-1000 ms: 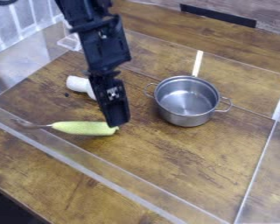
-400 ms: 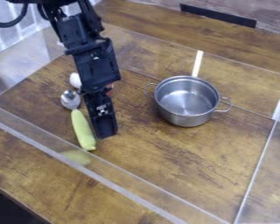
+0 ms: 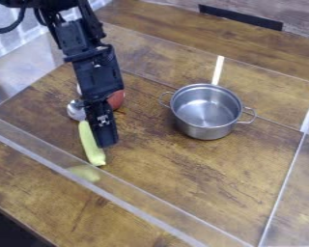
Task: Move the green spoon to the left
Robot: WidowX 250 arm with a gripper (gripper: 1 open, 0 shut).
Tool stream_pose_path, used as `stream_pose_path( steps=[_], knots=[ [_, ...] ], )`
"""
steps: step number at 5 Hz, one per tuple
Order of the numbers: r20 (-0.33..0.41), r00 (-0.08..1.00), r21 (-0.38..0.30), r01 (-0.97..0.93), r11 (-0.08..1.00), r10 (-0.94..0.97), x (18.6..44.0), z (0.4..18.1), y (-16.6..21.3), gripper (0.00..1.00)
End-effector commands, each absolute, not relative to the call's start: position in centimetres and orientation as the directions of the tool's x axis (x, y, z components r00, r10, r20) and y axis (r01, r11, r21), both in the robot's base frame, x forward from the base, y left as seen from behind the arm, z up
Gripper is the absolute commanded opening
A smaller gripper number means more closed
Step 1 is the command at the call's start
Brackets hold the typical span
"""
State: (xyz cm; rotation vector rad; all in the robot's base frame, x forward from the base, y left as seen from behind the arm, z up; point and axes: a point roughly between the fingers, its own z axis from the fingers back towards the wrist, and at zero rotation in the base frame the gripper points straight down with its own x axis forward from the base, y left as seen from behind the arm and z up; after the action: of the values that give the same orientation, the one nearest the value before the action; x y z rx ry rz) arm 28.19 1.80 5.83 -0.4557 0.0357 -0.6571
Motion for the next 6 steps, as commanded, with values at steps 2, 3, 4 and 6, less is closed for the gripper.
stream_pose_path(
  steps=[2, 3, 4, 6],
  knots=[
    [0.145, 0.738, -0.377, 0.657, 0.652, -0.659, 29.7, 7.4, 0.9, 0.00],
    [0.141, 0.737, -0.394, 0.654, 0.646, -0.661, 29.4, 6.1, 1.9, 1.00],
    [0.141, 0.739, -0.399, 0.651, 0.646, -0.659, 29.1, 5.4, 3.0, 0.00],
    [0.143, 0.650, -0.393, 0.730, 0.560, -0.746, 28.5, 6.8, 4.6, 0.00]
  ],
)
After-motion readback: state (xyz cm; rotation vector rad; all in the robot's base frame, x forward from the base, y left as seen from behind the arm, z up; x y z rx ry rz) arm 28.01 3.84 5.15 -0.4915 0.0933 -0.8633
